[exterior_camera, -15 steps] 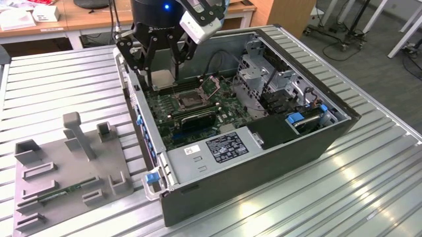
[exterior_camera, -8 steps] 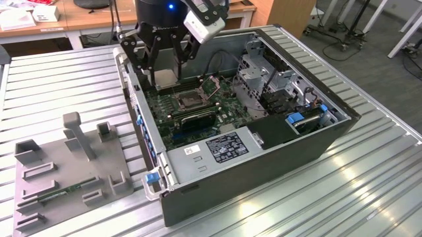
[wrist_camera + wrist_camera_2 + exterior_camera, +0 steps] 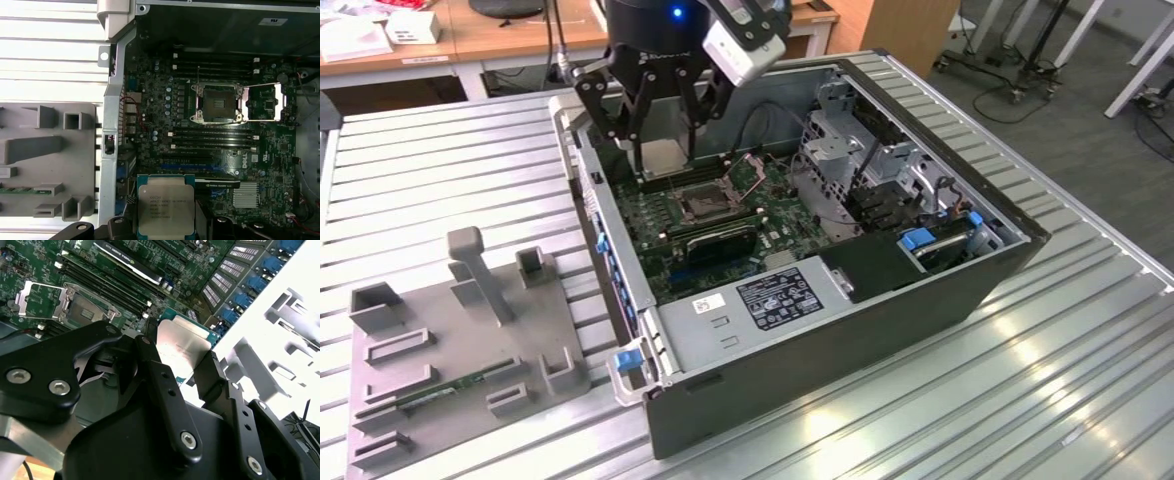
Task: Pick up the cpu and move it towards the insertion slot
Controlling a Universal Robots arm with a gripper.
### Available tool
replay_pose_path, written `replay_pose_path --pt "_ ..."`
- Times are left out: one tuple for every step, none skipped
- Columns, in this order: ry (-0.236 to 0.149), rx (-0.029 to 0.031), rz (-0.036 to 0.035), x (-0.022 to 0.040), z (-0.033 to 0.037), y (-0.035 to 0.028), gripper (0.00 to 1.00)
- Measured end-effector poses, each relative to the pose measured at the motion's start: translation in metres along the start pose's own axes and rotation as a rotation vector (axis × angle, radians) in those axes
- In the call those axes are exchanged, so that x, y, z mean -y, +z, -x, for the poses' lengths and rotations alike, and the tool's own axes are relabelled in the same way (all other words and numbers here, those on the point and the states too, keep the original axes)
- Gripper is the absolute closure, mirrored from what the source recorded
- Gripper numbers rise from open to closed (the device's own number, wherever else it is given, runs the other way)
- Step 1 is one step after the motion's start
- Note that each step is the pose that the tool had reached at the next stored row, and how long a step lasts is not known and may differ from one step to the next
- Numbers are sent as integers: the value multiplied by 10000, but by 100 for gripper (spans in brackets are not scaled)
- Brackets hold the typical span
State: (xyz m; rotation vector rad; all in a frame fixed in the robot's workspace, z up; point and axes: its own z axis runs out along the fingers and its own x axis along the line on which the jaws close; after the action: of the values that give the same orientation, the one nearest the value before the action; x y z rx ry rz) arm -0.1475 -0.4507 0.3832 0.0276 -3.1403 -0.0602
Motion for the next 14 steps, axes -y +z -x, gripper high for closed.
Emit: replay_pose_path --pt "0 1 1 0 7 0 46" --pt "0 1 1 1 12 1 46" --pt "-1 1 1 1 15 0 46" --pt "0 0 0 1 15 0 46" --pt "1 0 0 0 15 0 46" --pt "1 0 0 0 15 0 46" --pt "0 0 0 0 16 0 46" --pt "0 0 0 0 16 0 46" --pt "0 0 0 0 16 0 46" --pt "0 0 0 0 16 0 46" --pt "0 0 0 0 16 0 46" --pt "0 0 0 0 16 0 46" --pt "-1 0 0 0 20 0 46" --pt "-3 1 1 0 27 1 46"
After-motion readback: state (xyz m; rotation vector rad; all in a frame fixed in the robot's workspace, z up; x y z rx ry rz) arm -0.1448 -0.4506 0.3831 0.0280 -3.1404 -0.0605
